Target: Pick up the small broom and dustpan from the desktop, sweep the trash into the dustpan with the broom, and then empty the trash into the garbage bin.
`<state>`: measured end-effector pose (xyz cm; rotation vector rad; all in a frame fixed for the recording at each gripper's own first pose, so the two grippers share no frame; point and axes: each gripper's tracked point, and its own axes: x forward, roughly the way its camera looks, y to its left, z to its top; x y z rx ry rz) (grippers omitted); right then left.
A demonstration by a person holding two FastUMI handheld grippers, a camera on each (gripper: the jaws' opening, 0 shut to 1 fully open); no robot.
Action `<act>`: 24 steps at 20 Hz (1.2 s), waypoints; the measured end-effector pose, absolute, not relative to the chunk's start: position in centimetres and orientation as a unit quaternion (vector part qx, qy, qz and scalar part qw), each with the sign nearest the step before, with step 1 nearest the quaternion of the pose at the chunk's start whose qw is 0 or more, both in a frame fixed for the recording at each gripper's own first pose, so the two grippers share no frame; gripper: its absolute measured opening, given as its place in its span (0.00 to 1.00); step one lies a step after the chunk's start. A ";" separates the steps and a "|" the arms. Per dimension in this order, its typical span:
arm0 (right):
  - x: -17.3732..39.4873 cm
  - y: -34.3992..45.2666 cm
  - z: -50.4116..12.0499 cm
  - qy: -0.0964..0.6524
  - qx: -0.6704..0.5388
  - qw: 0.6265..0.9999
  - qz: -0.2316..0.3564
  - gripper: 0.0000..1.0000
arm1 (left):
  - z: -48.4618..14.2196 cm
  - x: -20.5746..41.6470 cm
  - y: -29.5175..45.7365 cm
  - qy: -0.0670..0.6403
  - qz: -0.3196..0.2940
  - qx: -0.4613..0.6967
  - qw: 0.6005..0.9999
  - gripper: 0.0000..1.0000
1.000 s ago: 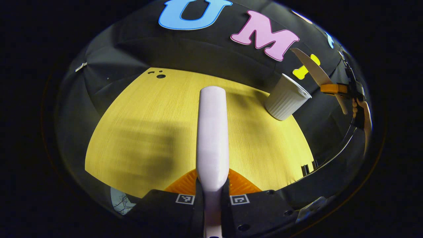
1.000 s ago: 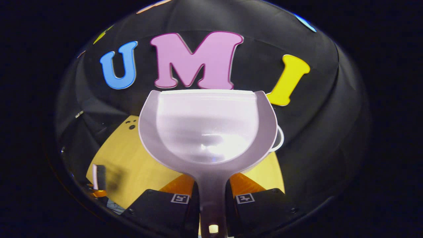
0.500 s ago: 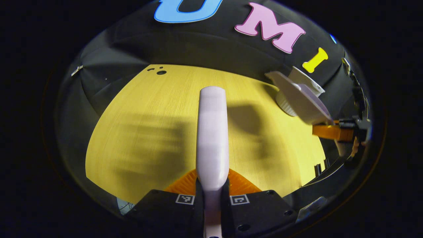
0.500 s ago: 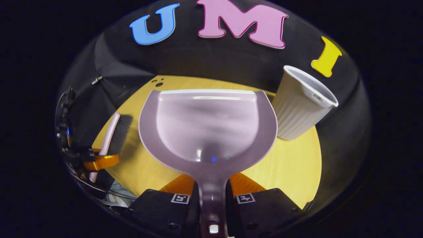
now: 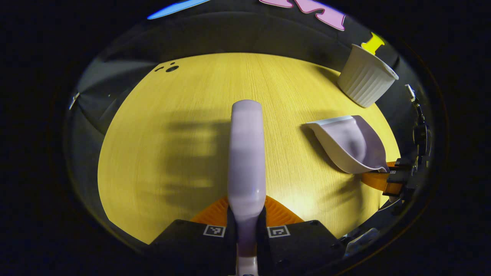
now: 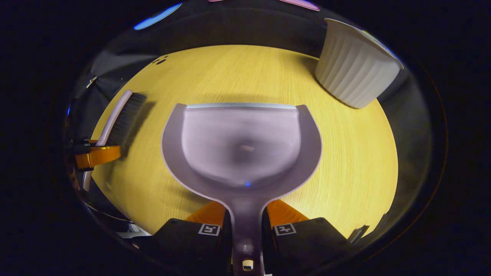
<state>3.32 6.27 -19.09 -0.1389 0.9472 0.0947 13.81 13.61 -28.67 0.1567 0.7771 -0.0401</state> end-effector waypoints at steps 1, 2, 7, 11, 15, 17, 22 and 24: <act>3.3 6.5 -19.1 0.455 -0.063 0.888 0.037 0.36 | -29.2 14.2 13.8 0.387 -0.014 0.084 0.918 0.25; 3.1 6.5 -19.5 0.456 -0.063 0.887 0.031 0.36 | -29.6 14.6 13.8 0.394 -0.010 0.090 0.915 0.27; 2.6 7.6 -19.6 0.471 -0.054 0.879 0.043 0.38 | -29.8 16.1 13.6 0.401 0.007 0.115 0.909 0.30; 2.1 8.4 -19.4 0.483 -0.032 0.873 0.060 0.57 | -28.0 15.3 14.1 0.380 0.022 0.111 0.918 0.62; 2.1 7.9 -16.2 0.459 -0.028 0.887 0.044 0.98 | -23.9 12.8 13.6 0.315 0.038 0.067 0.946 0.95; 2.1 7.6 -13.1 0.419 -0.036 0.906 0.038 1.00 | -20.9 11.1 12.7 0.267 0.030 0.037 0.963 0.95; 0.1 8.6 -6.2 0.321 -0.045 0.945 0.047 1.00 | -12.0 4.7 11.3 0.113 0.014 0.024 0.993 0.96; -1.4 9.7 -3.1 0.267 -0.046 0.961 0.063 1.00 | -9.2 1.9 11.2 0.050 0.022 0.030 0.998 0.96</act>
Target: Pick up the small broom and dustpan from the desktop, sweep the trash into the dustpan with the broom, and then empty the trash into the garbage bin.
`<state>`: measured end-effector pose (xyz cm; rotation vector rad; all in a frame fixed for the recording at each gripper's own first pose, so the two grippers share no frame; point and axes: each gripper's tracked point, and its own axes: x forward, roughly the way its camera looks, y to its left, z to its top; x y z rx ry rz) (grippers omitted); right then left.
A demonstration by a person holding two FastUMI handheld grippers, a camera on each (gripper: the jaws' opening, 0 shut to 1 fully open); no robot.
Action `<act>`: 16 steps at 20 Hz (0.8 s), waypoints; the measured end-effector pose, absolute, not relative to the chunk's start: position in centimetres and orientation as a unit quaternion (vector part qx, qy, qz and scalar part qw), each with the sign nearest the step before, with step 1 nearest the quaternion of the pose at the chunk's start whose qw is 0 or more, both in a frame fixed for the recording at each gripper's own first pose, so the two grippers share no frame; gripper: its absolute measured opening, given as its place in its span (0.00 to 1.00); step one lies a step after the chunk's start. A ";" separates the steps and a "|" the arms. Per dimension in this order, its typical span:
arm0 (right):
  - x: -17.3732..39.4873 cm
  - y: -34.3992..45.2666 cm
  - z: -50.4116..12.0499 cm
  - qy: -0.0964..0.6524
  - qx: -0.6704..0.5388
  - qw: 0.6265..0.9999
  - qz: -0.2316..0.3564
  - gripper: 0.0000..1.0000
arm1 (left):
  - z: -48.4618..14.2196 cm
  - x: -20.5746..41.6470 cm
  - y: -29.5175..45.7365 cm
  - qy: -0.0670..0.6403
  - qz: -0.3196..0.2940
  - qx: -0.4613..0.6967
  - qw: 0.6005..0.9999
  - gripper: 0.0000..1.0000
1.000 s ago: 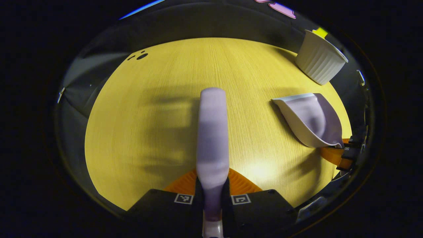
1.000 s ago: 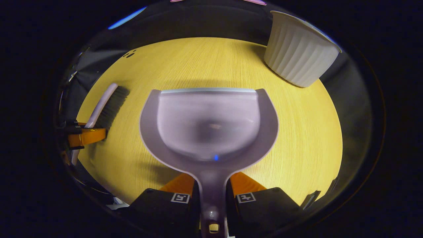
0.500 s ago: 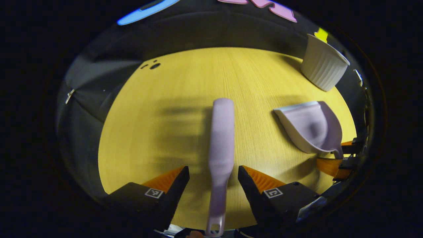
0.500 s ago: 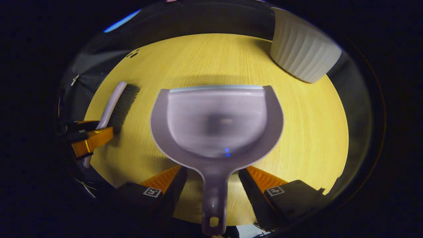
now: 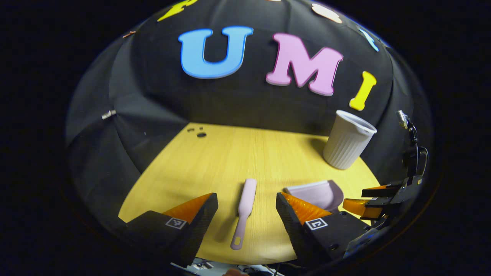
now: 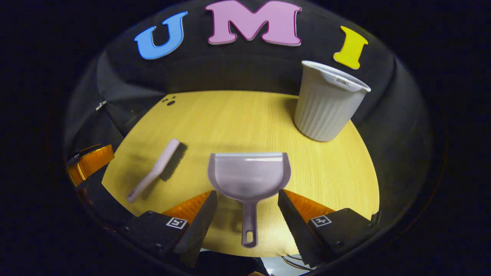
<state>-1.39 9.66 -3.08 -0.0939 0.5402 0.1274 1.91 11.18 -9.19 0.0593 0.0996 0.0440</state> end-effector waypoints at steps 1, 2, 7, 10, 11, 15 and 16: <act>-2.2 10.5 -1.2 0.228 -0.046 0.970 0.076 1.00 | -8.2 0.5 11.3 0.020 0.027 0.031 0.999 0.96; -3.0 11.3 0.1 0.195 -0.049 0.976 0.088 1.00 | -7.2 -1.2 11.4 -0.007 0.032 0.033 0.999 0.96; -8.6 14.6 1.8 0.130 -0.083 0.977 0.145 0.99 | -6.5 -8.8 11.5 -0.076 0.055 0.023 0.995 0.96; -11.4 15.8 3.0 0.092 -0.084 0.979 0.161 0.98 | -8.7 -11.6 11.8 -0.071 0.053 0.008 0.996 0.95; -12.3 15.9 3.2 0.087 -0.083 0.979 0.165 0.98 | -9.8 -12.3 12.2 -0.063 0.055 0.005 0.996 0.95; -13.7 16.2 2.1 0.098 -0.089 0.976 0.173 0.98 | -11.5 -14.3 13.4 -0.053 0.069 -0.016 0.996 0.96; -14.0 16.2 1.9 0.102 -0.091 0.975 0.177 0.98 | -11.8 -14.7 13.5 -0.050 0.071 -0.021 0.996 0.96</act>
